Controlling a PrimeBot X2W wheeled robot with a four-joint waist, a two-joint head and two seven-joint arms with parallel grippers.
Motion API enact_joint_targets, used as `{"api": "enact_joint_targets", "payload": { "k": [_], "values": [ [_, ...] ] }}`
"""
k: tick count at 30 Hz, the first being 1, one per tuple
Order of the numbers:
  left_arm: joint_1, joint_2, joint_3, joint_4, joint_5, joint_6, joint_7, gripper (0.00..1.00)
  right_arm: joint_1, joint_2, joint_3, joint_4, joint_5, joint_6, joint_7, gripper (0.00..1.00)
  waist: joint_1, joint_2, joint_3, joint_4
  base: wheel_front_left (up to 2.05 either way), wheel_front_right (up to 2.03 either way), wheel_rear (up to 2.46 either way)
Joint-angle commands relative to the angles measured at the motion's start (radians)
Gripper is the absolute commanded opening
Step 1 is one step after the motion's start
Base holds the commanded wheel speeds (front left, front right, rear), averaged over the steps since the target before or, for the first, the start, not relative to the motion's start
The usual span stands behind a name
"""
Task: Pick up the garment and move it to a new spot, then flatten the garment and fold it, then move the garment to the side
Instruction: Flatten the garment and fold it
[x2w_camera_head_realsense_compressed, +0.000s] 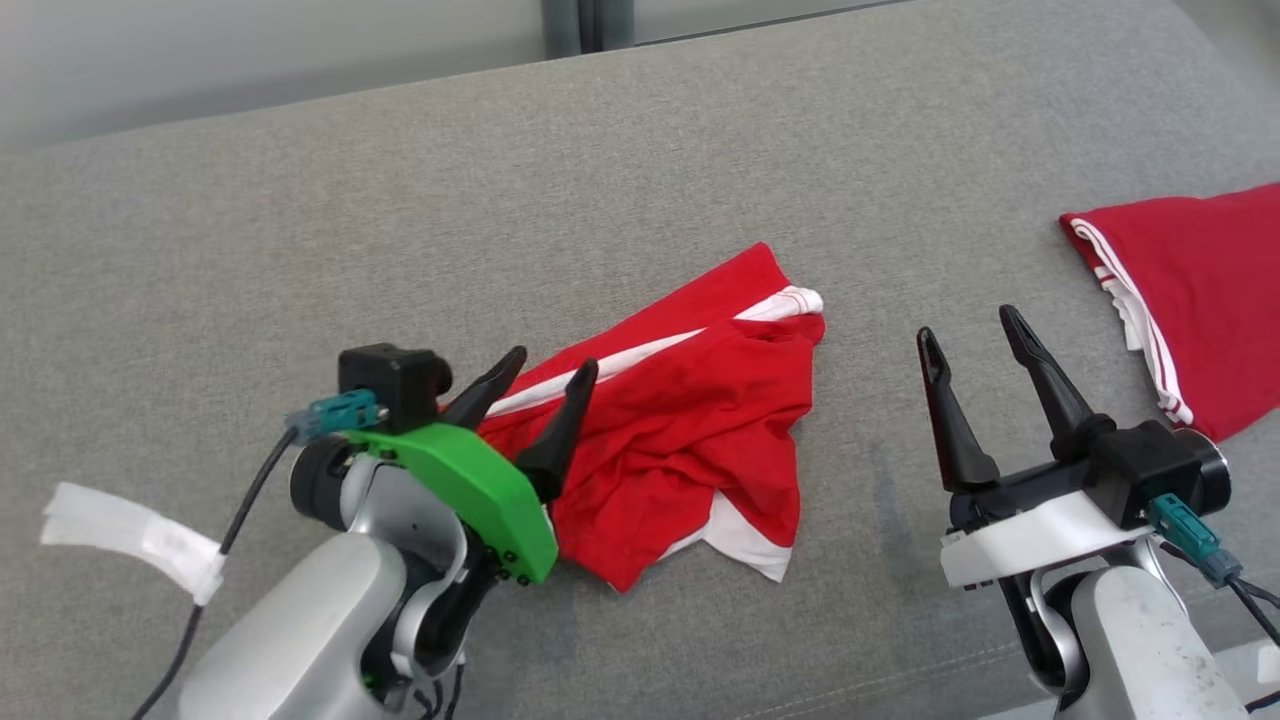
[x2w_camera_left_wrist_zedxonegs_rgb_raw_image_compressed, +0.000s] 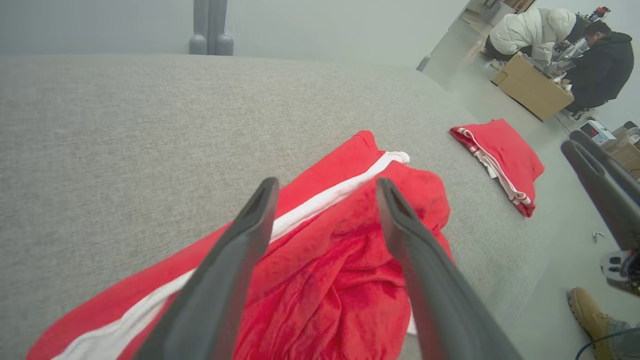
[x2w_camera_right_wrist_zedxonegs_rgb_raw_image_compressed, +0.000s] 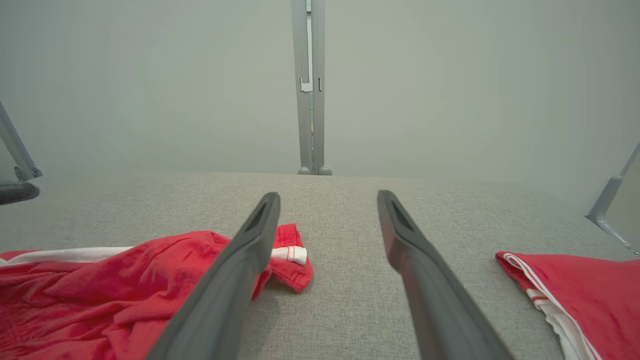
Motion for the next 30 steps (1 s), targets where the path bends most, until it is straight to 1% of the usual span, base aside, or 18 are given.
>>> {"api": "enact_joint_targets", "payload": {
  "k": [1,3,7,12,15,20,23,24,25,26,27,30],
  "values": [
    [-0.018,-0.002,0.000,0.009,0.006,-0.001,0.002,1.00,-0.008,-0.001,0.001,0.001,0.004,-0.001,-0.003,1.00,0.0000,0.0000,0.013,-0.032,0.00,0.00,0.00],
    [-0.054,-0.039,-0.021,0.061,0.016,-0.008,0.017,1.00,-0.012,0.005,0.002,0.003,0.007,-0.001,-0.003,1.00,0.0000,0.0000,0.019,-0.058,0.00,0.00,0.00],
    [-0.107,-0.083,-0.048,0.152,0.031,-0.025,0.033,1.00,-0.015,0.017,-0.005,0.005,0.010,-0.001,-0.003,1.00,0.0000,0.0000,0.029,-0.109,0.00,0.00,0.00],
    [-0.126,-0.099,-0.070,0.226,0.034,-0.051,0.038,1.00,-0.004,0.027,-0.023,0.001,0.015,-0.001,-0.003,1.00,0.0000,0.0000,0.041,-0.154,0.00,0.00,0.00],
    [-0.120,-0.117,-0.082,0.248,0.020,-0.067,0.043,1.00,0.004,0.033,-0.035,-0.004,0.017,-0.001,-0.003,1.00,0.0000,0.0000,0.047,-0.161,0.00,0.00,0.00],
    [-0.107,-0.140,-0.096,0.300,0.014,-0.071,0.049,1.00,-0.004,0.041,-0.039,-0.006,0.018,-0.001,-0.003,1.00,0.0000,0.0000,0.060,-0.161,0.00,0.00,0.00],
    [-0.113,-0.156,-0.111,0.335,0.023,-0.084,0.048,1.00,-0.018,0.045,-0.036,-0.008,0.019,-0.001,-0.003,1.00,0.0000,0.0000,0.069,-0.157,0.00,0.00,0.00],
    [-0.112,-0.162,-0.121,0.343,0.022,-0.092,0.054,0.92,-0.020,0.045,-0.036,-0.009,0.019,-0.001,-0.003,1.00,0.0000,0.0000,0.071,-0.155,0.00,0.00,0.00],
    [-0.108,-0.166,-0.124,0.346,0.014,-0.099,0.053,0.38,-0.021,0.045,-0.037,-0.009,0.019,-0.001,-0.003,1.00,0.0000,0.0000,0.072,-0.153,0.00,0.00,0.00],
    [-0.103,-0.168,-0.126,0.350,0.008,-0.106,0.054,0.03,-0.020,0.046,-0.038,-0.010,0.018,-0.001,-0.003,1.00,0.0000,0.0000,0.073,-0.151,0.00,0.00,0.00],
    [-0.097,-0.169,-0.131,0.354,0.004,-0.112,0.057,0.00,-0.019,0.047,-0.039,-0.009,0.018,-0.001,-0.003,1.00,0.0000,0.0000,0.073,-0.149,0.00,0.00,0.00],
    [-0.081,-0.167,-0.153,0.364,0.002,-0.136,0.069,0.00,-0.013,0.047,-0.041,-0.006,0.018,-0.001,-0.003,1.00,0.0000,0.0000,0.070,-0.143,0.00,0.00,0.00]
  ]
}}
